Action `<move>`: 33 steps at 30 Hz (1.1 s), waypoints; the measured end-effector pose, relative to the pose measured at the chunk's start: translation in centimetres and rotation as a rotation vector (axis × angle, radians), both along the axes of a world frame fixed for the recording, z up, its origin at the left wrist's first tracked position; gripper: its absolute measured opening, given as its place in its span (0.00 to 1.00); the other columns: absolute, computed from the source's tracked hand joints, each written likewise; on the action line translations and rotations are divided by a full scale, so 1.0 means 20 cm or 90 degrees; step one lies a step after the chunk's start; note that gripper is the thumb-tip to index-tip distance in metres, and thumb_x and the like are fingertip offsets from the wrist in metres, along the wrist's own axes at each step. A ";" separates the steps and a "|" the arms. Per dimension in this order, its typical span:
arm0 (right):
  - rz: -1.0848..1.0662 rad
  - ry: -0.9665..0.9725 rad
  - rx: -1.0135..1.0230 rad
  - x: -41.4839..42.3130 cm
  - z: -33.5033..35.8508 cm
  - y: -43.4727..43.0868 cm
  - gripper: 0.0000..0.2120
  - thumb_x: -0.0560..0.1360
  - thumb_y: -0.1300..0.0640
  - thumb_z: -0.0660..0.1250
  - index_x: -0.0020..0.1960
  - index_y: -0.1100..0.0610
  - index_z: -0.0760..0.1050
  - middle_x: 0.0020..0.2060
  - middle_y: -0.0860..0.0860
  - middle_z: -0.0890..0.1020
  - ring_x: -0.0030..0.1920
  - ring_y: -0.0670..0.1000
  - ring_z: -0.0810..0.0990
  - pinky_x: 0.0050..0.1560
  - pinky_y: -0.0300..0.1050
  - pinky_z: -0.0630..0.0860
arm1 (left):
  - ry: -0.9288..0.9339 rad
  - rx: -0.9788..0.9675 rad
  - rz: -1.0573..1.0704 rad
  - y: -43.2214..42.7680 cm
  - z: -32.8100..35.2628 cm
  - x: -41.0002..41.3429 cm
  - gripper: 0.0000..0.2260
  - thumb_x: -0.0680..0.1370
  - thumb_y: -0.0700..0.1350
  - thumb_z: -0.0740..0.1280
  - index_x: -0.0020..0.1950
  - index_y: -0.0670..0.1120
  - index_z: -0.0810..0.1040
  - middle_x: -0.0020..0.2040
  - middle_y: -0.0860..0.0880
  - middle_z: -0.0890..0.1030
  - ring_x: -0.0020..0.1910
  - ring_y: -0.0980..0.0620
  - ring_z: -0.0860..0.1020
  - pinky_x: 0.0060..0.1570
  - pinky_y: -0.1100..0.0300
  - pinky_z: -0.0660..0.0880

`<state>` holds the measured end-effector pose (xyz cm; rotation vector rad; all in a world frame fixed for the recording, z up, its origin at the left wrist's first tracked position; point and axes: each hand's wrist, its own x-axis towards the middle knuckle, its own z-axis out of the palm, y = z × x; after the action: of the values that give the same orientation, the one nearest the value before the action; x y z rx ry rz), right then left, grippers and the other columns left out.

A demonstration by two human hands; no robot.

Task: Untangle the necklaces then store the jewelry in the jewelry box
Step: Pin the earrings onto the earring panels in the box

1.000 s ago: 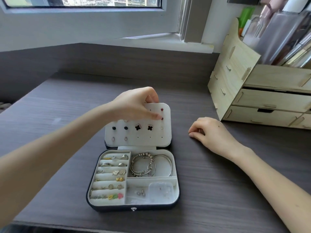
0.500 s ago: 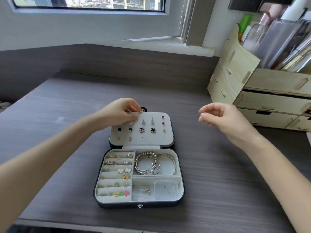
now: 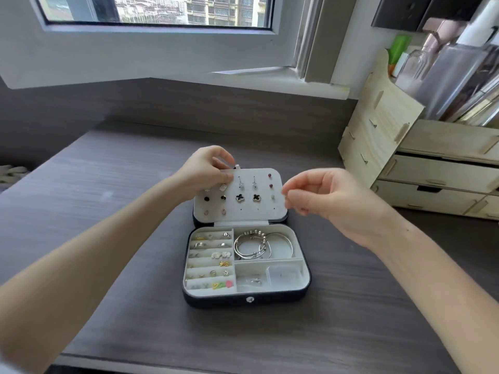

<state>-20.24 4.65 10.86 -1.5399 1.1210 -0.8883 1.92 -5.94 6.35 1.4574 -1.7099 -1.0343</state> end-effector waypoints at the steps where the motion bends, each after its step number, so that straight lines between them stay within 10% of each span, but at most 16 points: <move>1: 0.021 0.011 0.013 0.03 0.00 0.02 0.05 0.73 0.67 0.67 0.44 0.59 0.79 0.33 0.51 0.83 0.33 0.44 0.76 0.39 0.35 0.74 | 0.005 0.001 -0.002 -0.01 0.00 -0.01 0.09 0.73 0.35 0.69 0.47 0.47 0.76 0.44 0.47 0.81 0.33 0.48 0.74 0.28 0.62 0.68; 10: 0.136 0.227 0.068 0.27 -0.08 0.06 0.04 0.74 0.56 0.69 0.42 0.55 0.81 0.37 0.49 0.84 0.39 0.44 0.80 0.48 0.40 0.76 | 0.040 -0.022 0.014 0.04 -0.03 0.06 0.08 0.75 0.38 0.68 0.51 0.48 0.76 0.50 0.49 0.80 0.42 0.56 0.78 0.34 0.67 0.74; 33: 0.287 0.517 -0.030 0.56 -0.12 -0.03 0.05 0.72 0.54 0.71 0.37 0.48 0.79 0.22 0.39 0.72 0.28 0.41 0.69 0.30 0.30 0.65 | 0.147 -0.081 0.099 0.13 -0.21 0.25 0.08 0.75 0.36 0.67 0.43 0.49 0.78 0.43 0.52 0.80 0.41 0.57 0.77 0.38 0.70 0.72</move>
<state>-9.12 4.08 8.45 -2.1573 1.2093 0.0482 6.84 -3.24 2.20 1.3139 -1.4477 -0.9520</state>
